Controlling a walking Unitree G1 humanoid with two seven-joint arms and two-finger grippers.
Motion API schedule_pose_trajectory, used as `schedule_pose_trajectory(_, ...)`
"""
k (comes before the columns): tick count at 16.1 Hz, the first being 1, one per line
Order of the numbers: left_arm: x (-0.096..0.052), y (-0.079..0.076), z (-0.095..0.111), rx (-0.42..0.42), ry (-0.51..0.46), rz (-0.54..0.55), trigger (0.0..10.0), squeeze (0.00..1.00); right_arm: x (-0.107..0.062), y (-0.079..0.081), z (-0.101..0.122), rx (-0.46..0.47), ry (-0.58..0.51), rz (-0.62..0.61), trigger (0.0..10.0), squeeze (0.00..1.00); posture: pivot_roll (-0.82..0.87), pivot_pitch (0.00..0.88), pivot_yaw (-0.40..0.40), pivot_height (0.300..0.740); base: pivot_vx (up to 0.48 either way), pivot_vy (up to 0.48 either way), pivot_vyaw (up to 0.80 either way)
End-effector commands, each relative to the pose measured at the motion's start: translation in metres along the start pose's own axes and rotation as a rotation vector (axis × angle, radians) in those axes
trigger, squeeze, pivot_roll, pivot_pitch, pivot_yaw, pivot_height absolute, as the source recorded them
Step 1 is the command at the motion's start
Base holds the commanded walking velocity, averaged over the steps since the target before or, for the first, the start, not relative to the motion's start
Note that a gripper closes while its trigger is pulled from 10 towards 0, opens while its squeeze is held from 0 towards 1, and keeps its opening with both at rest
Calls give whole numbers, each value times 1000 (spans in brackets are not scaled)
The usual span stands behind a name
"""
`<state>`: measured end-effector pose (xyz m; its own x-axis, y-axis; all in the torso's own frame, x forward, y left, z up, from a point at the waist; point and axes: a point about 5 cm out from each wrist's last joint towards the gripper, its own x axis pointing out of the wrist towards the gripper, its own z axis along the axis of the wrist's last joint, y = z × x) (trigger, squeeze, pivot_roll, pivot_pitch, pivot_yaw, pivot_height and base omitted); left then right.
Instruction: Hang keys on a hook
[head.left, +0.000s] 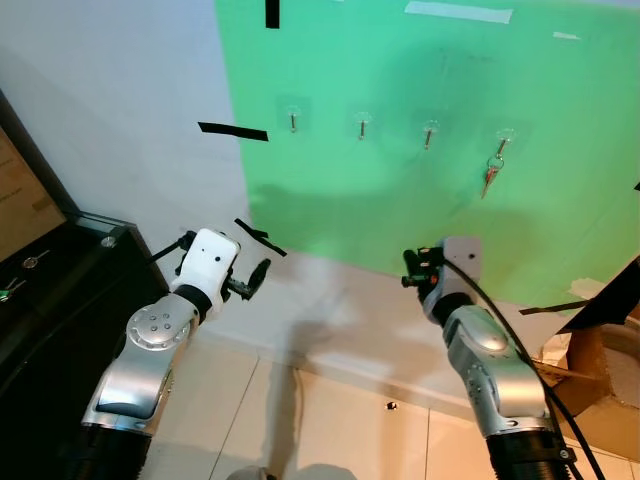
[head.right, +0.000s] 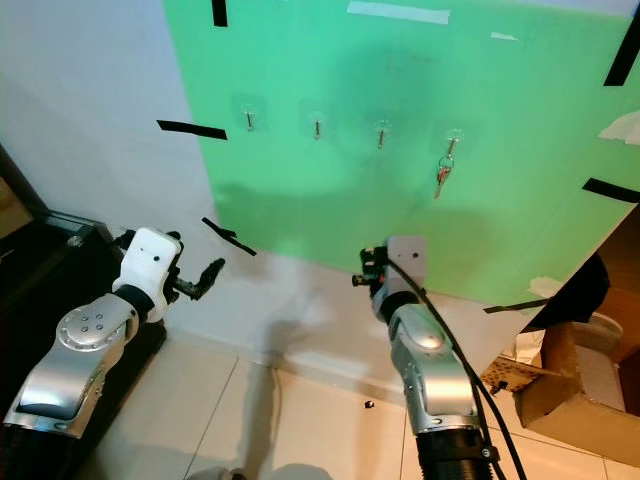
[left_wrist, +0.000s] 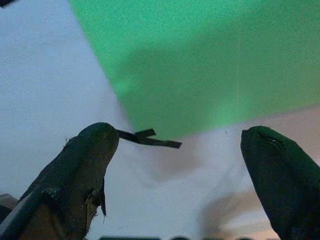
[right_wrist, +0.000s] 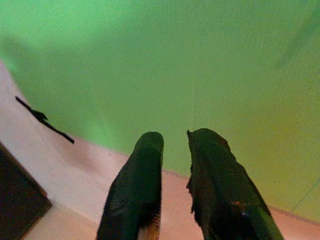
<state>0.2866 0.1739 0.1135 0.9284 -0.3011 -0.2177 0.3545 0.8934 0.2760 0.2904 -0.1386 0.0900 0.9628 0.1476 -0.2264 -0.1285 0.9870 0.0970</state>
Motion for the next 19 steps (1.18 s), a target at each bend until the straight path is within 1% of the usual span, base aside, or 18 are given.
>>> schedule_pose_trajectory(1,2,4,4,-5,-19,24,10000,871,-1,2,0,3,-5,-13,10000,1000,-32,0,60,740,0,0,0)
schedule_pose_trajectory(2,1,2,4,-19,-26,27,10000,882,-2,2,-2,11,-3,-26,10000,1000,-35,0,62,740,0,0,0)
schedule_pose_trajectory(4,0,0,2,-34,-25,43,10000,886,-4,0,-3,13,-2,-46,10000,1000,-32,0,56,740,0,0,600)
schedule_pose_trajectory(5,1,0,1,-51,-20,78,10000,863,-3,-3,-2,8,0,-59,10000,1000,-22,0,46,740,0,0,800)
schedule_pose_trajectory(7,2,2,3,-50,-37,95,10000,820,2,-2,1,10,-5,-54,10000,1000,-8,0,41,740,0,0,800)
schedule_pose_trajectory(9,2,5,8,-52,-62,125,10000,725,8,0,6,17,-20,-54,10000,1000,16,0,30,740,0,0,800)
schedule_pose_trajectory(11,2,10,10,-40,-64,159,10000,737,10,2,5,28,-19,-51,10000,1000,28,0,28,740,0,0,800)
schedule_pose_trajectory(14,2,11,11,-62,-84,183,10000,741,11,1,3,32,-13,-49,10000,1000,37,0,10,740,0,0,798)
schedule_pose_trajectory(16,1,9,10,-71,-83,187,10000,741,12,-1,2,32,-6,-59,10000,1000,41,0,-1,740,129,0,794)
schedule_pose_trajectory(17,0,7,9,-71,-81,185,10000,741,12,-2,2,15,-3,-72,10000,1000,43,0,-3,740,277,0,788)
schedule_pose_trajectory(19,-2,7,7,-71,-74,189,10000,749,12,-5,0,33,-2,-109,10000,1000,56,0,-14,740,319,0,0)
